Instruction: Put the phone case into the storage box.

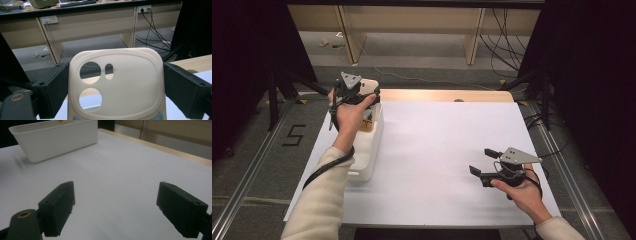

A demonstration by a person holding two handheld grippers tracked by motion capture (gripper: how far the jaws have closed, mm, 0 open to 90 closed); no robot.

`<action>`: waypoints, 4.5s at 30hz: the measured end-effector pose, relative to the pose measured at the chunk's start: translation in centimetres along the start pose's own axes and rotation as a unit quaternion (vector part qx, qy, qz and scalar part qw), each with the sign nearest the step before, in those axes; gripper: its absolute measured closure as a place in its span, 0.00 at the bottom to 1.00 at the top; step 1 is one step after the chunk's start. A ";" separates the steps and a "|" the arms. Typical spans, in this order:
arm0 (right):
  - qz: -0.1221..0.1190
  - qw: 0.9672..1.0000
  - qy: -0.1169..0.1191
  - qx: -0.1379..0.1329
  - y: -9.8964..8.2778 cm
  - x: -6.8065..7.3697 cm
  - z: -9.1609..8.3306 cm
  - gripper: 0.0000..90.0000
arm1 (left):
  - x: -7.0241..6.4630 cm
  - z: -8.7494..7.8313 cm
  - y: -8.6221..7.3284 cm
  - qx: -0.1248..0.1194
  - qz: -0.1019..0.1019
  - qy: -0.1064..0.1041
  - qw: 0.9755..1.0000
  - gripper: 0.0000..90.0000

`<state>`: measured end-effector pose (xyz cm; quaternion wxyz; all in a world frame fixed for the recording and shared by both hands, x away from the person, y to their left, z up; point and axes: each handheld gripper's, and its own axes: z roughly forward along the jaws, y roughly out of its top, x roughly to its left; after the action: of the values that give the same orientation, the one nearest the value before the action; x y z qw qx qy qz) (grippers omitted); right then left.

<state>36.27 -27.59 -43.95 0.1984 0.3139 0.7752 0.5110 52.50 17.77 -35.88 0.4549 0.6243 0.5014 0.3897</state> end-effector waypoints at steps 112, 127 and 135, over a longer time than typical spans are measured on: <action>0.001 1.000 0.002 -0.001 0.0 0.0 0.0 0.18 | 1.2 4.3 0.8 0.021 -0.003 0.006 1.000 0.12; 0.002 1.000 0.004 -0.002 -0.1 0.0 0.1 0.18 | 1.1 5.2 0.9 0.026 -0.001 0.003 1.000 0.12; 0.002 1.000 0.004 -0.002 -0.1 0.0 0.0 0.18 | 0.9 5.5 1.1 0.026 0.002 -0.001 1.000 0.12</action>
<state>36.32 -27.61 -44.03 0.1949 0.3129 0.7743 0.5143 58.18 17.58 -36.40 0.4383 0.6371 0.5096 0.3772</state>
